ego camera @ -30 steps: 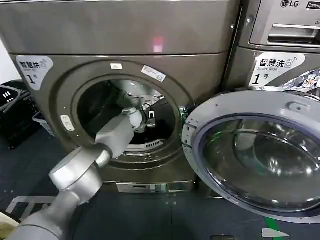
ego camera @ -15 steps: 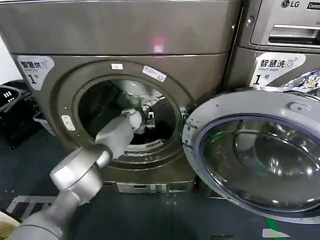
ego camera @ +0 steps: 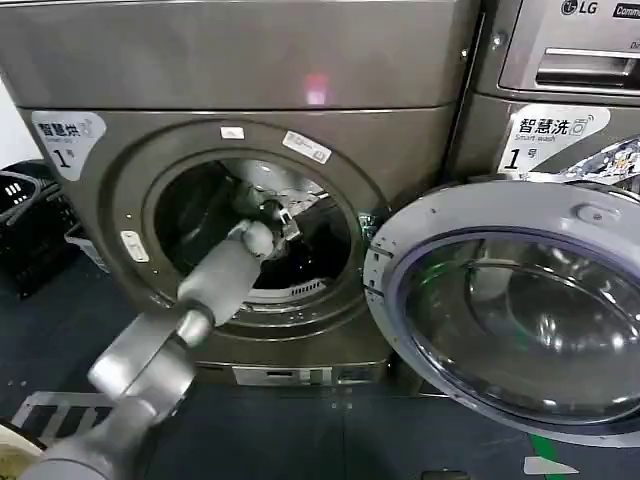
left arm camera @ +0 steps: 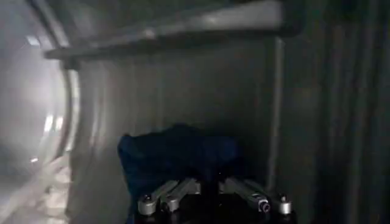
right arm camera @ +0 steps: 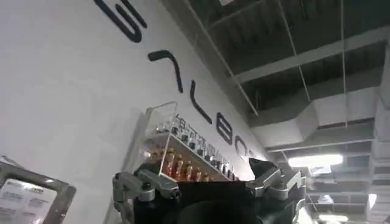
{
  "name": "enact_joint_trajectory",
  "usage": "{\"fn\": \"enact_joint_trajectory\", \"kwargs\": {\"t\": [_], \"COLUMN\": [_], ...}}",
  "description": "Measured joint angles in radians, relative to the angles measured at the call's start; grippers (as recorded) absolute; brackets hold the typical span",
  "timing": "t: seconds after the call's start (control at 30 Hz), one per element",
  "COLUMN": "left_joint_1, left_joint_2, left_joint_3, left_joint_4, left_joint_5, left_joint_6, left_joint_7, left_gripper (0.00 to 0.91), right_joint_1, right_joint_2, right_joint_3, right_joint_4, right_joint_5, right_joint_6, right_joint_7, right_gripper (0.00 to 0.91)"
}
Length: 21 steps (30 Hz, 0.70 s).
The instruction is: Grasp the clothes from the dryer.
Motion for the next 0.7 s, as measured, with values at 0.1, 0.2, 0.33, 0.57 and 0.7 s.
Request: {"fn": "enact_joint_trajectory", "kwargs": {"t": [0.1, 0.2, 0.33, 0.57, 0.7], "left_joint_1": [0.030, 0.068, 0.130, 0.269, 0.354], "left_joint_2": [-0.006, -0.006, -0.005, -0.008, -0.020], "left_joint_3": [-0.109, -0.203, -0.296, -0.406, -0.452], "left_joint_4": [-0.037, -0.087, -0.178, -0.392, -0.508], "left_joint_5": [-0.033, -0.069, -0.121, -0.174, -0.161], "left_joint_6": [-0.005, -0.011, -0.027, -0.083, -0.115], "left_joint_7": [-0.074, -0.145, -0.242, -0.415, -0.511], "left_gripper": [0.000, 0.000, 0.000, 0.000, 0.000], "right_joint_1": [0.000, -0.001, -0.004, -0.010, -0.015], "right_joint_2": [0.000, -0.002, -0.009, -0.017, -0.016], "right_joint_3": [-0.002, -0.001, 0.002, 0.004, 0.010], "right_joint_4": [0.000, -0.001, -0.008, -0.004, -0.002], "right_joint_5": [-0.003, -0.003, -0.003, -0.004, -0.005], "right_joint_6": [0.001, 0.002, 0.003, 0.003, 0.003], "right_joint_7": [0.000, 0.000, 0.000, 0.007, 0.009], "right_gripper": [0.907, 0.907, 0.907, 0.907, 0.907]}}
